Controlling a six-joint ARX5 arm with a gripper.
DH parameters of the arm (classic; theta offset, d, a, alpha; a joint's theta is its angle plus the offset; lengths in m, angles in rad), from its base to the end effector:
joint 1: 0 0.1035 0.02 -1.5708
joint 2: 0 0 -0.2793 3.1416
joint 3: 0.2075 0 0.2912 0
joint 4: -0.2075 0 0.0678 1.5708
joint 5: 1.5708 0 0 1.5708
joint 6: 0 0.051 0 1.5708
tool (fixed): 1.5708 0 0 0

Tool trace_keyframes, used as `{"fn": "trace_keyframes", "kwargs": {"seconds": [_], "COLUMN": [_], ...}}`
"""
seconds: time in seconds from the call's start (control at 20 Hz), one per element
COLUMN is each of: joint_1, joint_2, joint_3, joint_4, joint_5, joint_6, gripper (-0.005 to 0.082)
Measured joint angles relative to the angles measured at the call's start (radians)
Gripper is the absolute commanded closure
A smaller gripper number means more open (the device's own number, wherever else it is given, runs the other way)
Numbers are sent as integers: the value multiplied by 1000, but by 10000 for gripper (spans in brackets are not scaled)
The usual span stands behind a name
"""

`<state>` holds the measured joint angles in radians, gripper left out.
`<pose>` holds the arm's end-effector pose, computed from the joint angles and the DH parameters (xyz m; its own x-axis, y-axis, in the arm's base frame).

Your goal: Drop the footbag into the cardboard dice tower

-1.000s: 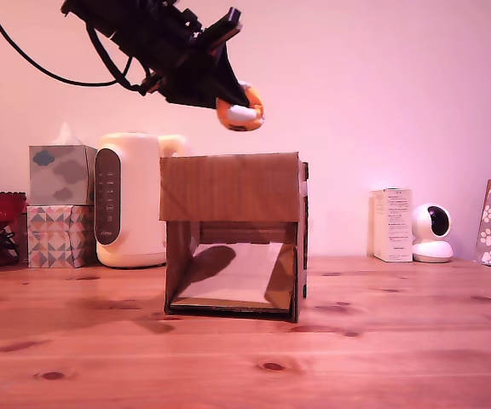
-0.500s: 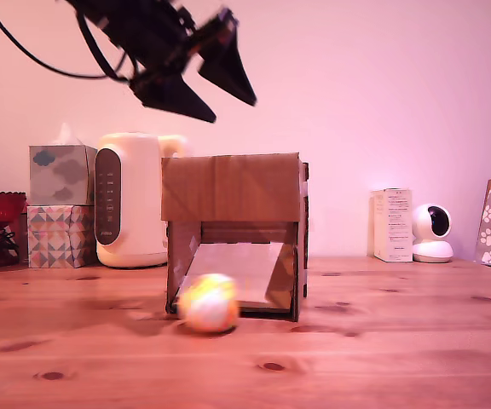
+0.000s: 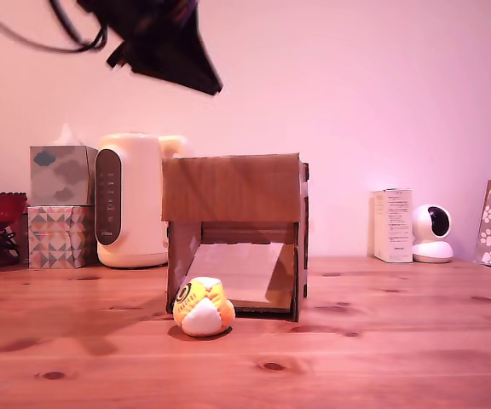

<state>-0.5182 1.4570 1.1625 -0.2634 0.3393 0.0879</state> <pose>0.3188 -0.2013 0.2943 0.5301 -0.6854 -0.4992 0.7500 0.6537 -0.1010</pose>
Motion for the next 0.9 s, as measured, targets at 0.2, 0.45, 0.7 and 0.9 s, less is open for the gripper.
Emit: {"fn": "trace_keyframes", "kwargs": {"seconds": [0.2, 0.45, 0.7, 0.9], "joint_1": [0, 0, 0, 0], "joint_2": [-101, -187, -254, -354], "joint_3": [-225, -480, -643, -729], "joint_4": [206, 454, 523, 503], "joint_5": [9, 19, 18, -2], "joint_6": [-25, -98, -161, -185], "gripper": [793, 793, 793, 793]}}
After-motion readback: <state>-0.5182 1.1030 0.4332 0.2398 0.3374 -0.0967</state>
